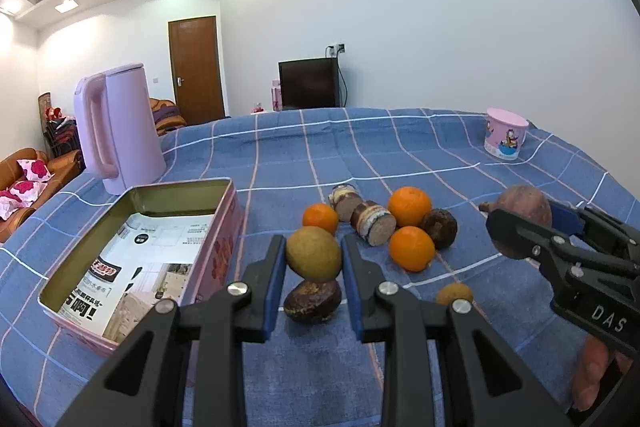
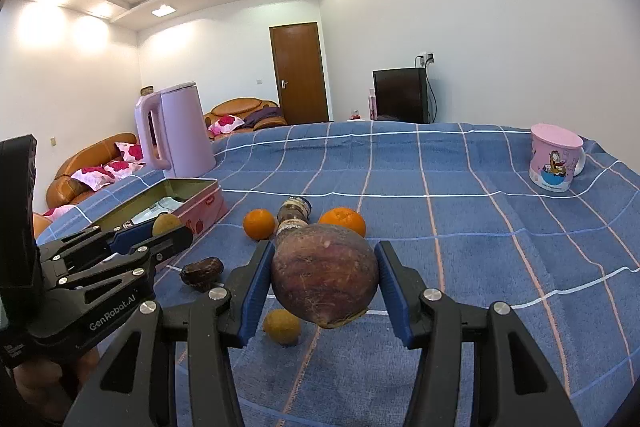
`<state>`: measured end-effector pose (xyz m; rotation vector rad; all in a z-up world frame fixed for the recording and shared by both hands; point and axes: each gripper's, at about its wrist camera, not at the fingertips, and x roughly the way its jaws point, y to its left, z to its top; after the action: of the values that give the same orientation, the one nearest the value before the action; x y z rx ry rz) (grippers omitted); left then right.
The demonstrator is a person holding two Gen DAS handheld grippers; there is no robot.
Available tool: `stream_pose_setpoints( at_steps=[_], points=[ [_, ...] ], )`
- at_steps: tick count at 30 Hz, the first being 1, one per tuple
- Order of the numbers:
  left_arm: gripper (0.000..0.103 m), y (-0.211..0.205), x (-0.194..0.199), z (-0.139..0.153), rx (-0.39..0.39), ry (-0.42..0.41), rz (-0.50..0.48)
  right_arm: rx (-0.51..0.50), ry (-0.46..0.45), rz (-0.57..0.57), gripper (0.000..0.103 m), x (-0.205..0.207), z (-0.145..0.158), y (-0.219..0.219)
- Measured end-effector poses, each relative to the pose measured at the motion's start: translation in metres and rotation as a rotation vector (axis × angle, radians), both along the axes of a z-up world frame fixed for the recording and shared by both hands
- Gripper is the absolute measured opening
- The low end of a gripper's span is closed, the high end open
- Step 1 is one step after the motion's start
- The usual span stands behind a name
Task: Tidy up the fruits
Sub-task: 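Carry the yellow fruit with the left tool while the right tool carries the purple-brown fruit to the tin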
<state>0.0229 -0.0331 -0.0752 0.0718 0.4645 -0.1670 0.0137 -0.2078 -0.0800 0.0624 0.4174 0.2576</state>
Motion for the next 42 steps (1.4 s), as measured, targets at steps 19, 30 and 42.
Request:
stream_pose_setpoints(
  at_steps=[19, 30, 42],
  points=[
    [0.029, 0.038, 0.008, 0.016, -0.026, -0.003, 0.097, 0.045, 0.006, 0.084, 0.053, 0.011, 0.015, 0.018],
    [0.029, 0.096, 0.03, 0.02, -0.041, 0.021, 0.21, 0.027, 0.014, 0.203, 0.053, 0.043, 0.038, 0.072],
    [0.029, 0.139, 0.055, 0.016, -0.042, 0.066, 0.274, -0.022, 0.033, 0.298, 0.053, 0.073, 0.043, 0.132]
  ],
)
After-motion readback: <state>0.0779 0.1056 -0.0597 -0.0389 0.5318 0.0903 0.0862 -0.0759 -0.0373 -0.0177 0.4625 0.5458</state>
